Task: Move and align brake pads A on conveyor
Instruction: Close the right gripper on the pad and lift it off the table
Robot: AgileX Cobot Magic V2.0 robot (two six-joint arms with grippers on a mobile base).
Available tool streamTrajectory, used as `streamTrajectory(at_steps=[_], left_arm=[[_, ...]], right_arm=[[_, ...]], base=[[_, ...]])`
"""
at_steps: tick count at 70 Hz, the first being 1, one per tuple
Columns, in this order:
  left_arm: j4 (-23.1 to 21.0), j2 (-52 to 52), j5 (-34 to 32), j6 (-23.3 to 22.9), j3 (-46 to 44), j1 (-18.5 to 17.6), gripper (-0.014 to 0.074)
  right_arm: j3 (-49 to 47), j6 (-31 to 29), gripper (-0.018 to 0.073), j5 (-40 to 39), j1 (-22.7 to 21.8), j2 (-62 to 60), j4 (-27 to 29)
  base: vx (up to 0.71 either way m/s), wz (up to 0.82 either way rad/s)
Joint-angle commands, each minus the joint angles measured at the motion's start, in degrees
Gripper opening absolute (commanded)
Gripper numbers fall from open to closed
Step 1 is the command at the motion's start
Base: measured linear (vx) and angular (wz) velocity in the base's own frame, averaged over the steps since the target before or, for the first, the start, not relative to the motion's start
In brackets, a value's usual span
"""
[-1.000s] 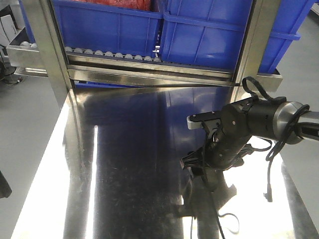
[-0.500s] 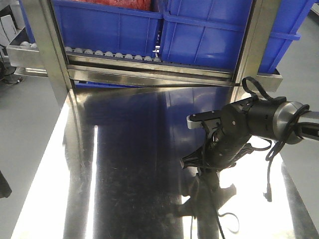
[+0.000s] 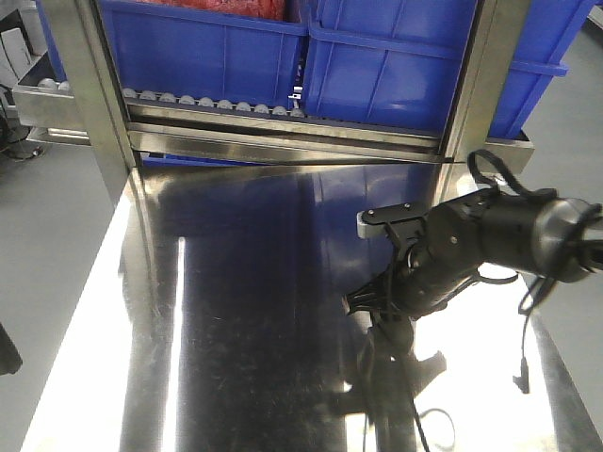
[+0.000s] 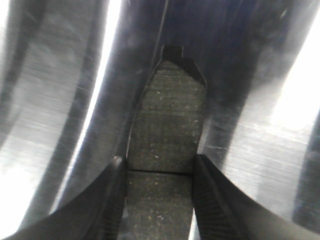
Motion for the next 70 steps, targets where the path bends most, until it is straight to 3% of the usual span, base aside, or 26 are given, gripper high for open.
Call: streamTrajectory(at_steps=[1,18,37,70], left_arm=[[-0.43,0.33,-5.99,-0.08,-1.55,-0.42,0.0003],[-0.43,0.33,-5.99,-0.08,-1.55,-0.42,0.0003],[-0.43,0.33,-5.99,-0.08,-1.55,-0.42,0.0003],[-0.43,0.33,-5.99,-0.08,-1.55,-0.42,0.0003]], right_arm=[[1.77,-0.18,0.0034,-6.64,-0.15,-7.55,-1.36],[9.38,0.39,0.0034,-9.92,-0.87,-21.07,-3.99],[16.35,0.83,0.0034,-11.22,-9.78,-38.56,-4.9],[31.43,-4.76,0.0034,-11.07,-9.78,-67.7,-4.91]], base=[[0.0,0.0],[0.0,0.0],[0.0,0.0],[0.0,0.0]])
